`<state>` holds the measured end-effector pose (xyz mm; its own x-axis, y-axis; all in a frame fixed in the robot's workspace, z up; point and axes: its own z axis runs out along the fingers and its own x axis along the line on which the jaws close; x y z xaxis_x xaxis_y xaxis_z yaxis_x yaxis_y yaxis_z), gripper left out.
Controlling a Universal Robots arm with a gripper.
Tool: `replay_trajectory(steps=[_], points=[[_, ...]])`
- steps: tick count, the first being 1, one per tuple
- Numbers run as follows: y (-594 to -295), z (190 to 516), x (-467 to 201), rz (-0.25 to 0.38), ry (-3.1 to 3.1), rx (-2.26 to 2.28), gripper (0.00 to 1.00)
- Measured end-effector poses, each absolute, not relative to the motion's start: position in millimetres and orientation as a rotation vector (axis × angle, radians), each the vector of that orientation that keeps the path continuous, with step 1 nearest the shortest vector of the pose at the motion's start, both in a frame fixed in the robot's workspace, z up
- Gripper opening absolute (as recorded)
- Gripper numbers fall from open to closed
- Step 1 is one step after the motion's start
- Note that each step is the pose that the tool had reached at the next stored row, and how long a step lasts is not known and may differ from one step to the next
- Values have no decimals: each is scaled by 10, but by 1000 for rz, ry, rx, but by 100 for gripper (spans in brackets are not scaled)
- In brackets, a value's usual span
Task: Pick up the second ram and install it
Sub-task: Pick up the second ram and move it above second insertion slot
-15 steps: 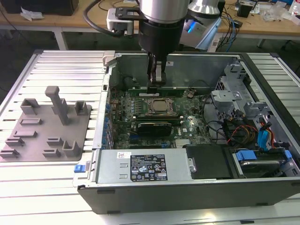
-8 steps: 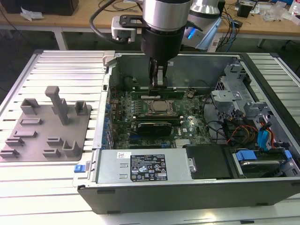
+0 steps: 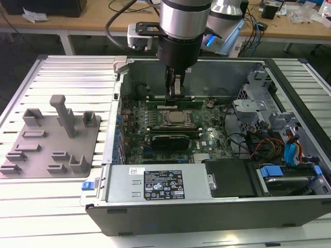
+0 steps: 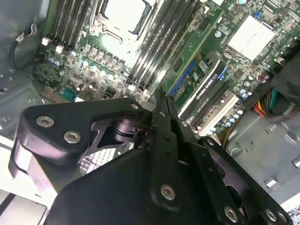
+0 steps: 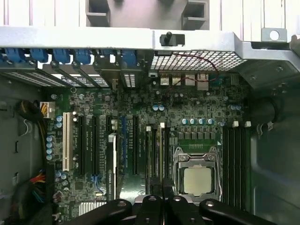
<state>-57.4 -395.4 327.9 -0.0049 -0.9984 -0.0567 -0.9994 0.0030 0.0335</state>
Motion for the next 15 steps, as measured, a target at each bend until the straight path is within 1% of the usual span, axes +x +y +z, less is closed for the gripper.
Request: replay_trajectory(steps=[5,15], points=[[-3817,3187,-546,99,2213,-2205,9],[-3715,2966,-506,95,2215,-2206,9]])
